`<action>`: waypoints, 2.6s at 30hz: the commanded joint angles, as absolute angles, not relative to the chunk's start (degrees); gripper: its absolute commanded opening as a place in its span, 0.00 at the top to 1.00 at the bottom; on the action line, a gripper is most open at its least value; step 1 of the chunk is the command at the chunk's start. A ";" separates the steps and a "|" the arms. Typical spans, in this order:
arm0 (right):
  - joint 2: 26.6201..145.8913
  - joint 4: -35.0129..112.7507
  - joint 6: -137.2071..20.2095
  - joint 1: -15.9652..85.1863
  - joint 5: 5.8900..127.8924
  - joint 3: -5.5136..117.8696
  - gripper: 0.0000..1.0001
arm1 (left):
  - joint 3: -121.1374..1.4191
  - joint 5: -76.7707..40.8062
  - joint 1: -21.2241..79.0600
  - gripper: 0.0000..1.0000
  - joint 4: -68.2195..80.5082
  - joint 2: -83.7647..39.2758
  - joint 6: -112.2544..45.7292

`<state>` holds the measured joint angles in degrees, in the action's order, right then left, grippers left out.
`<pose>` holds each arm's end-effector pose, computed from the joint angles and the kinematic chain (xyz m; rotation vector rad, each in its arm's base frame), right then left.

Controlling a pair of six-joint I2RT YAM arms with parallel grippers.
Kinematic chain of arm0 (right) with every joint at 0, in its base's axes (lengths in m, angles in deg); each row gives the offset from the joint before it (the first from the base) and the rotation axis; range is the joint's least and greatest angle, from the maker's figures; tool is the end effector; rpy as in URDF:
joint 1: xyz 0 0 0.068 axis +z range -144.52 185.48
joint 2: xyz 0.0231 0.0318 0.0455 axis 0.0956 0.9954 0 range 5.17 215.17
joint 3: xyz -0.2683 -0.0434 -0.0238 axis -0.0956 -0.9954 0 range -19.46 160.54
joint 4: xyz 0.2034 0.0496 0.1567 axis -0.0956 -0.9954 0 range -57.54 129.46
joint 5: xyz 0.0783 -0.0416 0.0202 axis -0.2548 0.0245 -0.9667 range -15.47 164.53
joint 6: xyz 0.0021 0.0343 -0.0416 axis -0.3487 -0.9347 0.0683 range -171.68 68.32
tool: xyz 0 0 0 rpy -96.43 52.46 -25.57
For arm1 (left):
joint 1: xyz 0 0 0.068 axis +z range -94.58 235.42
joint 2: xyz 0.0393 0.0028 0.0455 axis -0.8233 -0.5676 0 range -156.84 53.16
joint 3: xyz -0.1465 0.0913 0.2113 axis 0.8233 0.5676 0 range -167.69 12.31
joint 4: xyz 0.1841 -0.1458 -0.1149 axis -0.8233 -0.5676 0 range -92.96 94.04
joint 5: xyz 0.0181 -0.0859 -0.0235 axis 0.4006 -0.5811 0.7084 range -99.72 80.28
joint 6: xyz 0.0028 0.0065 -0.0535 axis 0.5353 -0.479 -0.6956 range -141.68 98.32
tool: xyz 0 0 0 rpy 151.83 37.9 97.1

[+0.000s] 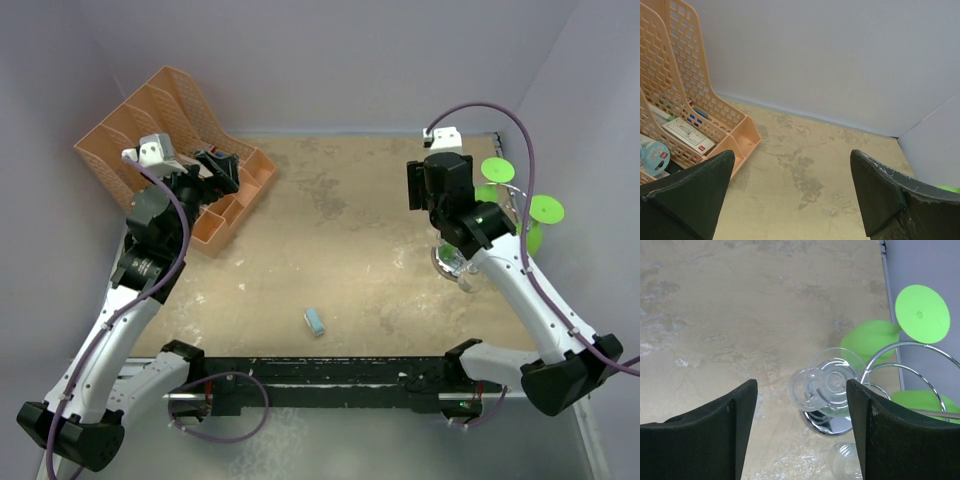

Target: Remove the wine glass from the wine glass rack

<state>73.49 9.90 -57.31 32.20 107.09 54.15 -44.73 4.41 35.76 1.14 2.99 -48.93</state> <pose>0.2371 0.0978 0.3984 0.0048 1.9293 -0.1907 0.1868 -0.0574 0.4125 -0.2999 1.4921 -0.4719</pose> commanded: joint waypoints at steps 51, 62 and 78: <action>77.41 15.77 -53.35 34.13 124.23 49.15 0.25 | -46.05 5.92 34.85 0.07 2.02 1.94 -48.92; 79.89 15.91 -54.70 34.46 128.34 50.16 0.36 | -46.06 5.93 34.72 0.07 2.02 2.00 -48.84; 81.38 16.10 -55.54 34.58 132.04 50.56 0.45 | -45.98 6.02 34.48 0.07 2.11 1.99 -48.79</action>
<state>80.75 14.30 -54.38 34.21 128.88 48.44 -44.73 5.74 34.97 0.05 1.74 -49.08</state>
